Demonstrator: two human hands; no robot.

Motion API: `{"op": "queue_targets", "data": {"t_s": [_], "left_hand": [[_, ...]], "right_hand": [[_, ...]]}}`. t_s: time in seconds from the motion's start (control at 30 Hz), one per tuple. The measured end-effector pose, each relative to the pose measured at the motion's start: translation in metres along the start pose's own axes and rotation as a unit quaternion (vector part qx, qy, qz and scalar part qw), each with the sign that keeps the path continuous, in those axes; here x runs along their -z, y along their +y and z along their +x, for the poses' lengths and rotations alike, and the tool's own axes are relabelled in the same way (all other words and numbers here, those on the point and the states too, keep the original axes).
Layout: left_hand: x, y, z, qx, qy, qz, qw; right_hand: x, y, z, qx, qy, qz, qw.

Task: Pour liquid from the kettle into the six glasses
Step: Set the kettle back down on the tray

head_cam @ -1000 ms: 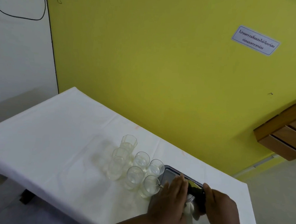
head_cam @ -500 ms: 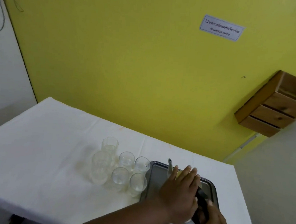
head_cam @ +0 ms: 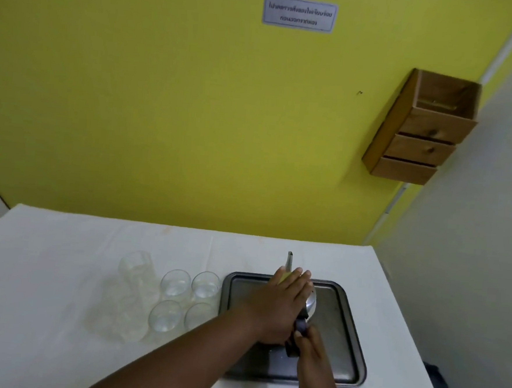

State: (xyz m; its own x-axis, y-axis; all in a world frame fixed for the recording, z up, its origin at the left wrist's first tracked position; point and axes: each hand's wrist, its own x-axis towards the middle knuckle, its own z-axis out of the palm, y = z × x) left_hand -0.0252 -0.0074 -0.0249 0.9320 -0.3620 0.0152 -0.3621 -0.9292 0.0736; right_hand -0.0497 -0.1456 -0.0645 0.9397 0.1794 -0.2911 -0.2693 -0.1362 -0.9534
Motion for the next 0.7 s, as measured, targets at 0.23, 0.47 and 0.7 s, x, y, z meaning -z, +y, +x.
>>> {"op": "queue_targets", "data": {"t_s": [0.23, 0.47, 0.7], "left_hand": [[-0.013, 0.000, 0.010, -0.013, -0.018, 0.002, 1.000], [-0.023, 0.004, 0.013, -0.034, -0.012, -0.002, 0.999], [-0.024, 0.003, 0.010, -0.031, -0.022, 0.001, 0.999]], "right_hand": [[0.005, 0.015, 0.011, -0.014, -0.005, 0.038, 0.999], [0.012, 0.019, 0.011, -0.003, -0.016, 0.036, 0.999], [0.022, 0.025, 0.012, 0.023, -0.017, -0.115, 0.993]]}}
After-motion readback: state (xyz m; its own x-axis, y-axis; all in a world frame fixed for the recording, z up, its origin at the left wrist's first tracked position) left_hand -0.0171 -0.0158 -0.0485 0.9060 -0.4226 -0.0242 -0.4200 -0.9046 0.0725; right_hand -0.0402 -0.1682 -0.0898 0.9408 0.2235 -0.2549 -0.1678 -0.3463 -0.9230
